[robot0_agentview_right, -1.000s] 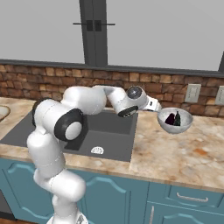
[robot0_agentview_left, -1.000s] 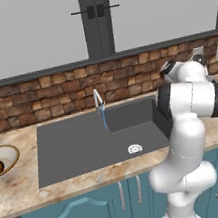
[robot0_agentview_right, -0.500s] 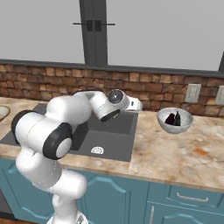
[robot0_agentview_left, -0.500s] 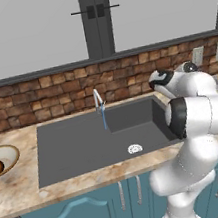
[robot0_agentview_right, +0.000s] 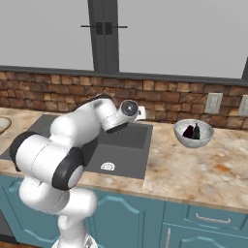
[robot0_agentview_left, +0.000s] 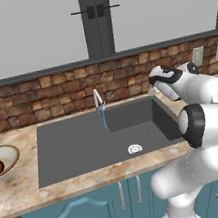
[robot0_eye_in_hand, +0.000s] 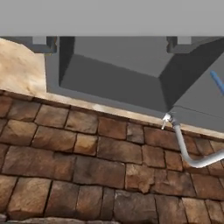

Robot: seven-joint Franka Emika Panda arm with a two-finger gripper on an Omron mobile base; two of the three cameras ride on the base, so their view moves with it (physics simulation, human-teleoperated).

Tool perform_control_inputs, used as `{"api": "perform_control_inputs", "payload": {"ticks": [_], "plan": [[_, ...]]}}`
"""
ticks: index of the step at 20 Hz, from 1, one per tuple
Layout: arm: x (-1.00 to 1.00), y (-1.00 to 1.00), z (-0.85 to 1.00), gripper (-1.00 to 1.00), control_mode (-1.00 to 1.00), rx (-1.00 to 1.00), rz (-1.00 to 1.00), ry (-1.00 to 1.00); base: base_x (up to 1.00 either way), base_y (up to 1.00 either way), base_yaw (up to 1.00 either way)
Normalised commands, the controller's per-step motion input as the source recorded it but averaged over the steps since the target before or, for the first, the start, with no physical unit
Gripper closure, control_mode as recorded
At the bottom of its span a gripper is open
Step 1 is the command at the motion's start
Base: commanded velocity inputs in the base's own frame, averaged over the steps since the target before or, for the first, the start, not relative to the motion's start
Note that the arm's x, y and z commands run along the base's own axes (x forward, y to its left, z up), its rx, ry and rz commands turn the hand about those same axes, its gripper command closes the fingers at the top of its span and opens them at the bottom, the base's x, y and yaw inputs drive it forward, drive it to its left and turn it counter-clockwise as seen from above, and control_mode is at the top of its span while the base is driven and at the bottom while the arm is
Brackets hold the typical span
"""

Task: Pick the eggplants from the sink and place them in one bowl. Place the orange in the other bowl. Then turn off the sink faucet.

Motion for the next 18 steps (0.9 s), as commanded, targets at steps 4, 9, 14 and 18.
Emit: {"api": "perform_control_inputs", "payload": {"ticks": [4, 9, 14, 18], "plan": [[0.17, 0.12, -0.23, -1.0, -1.0, 0.0, 0.15, 0.03, 0.0, 0.0, 0.0], [0.3, 0.16, -0.42, -1.0, -1.0, 0.0, 0.11, -0.02, 0.0, 0.0, 0.0], [0.25, 0.34, -0.26, -1.0, -1.0, 0.0, 0.27, -0.06, 0.0, 0.0, 0.0], [0.32, 0.3, -0.35, -1.0, -1.0, 0.01, 0.31, -0.07, 0.0, 0.0, 0.0]]}}
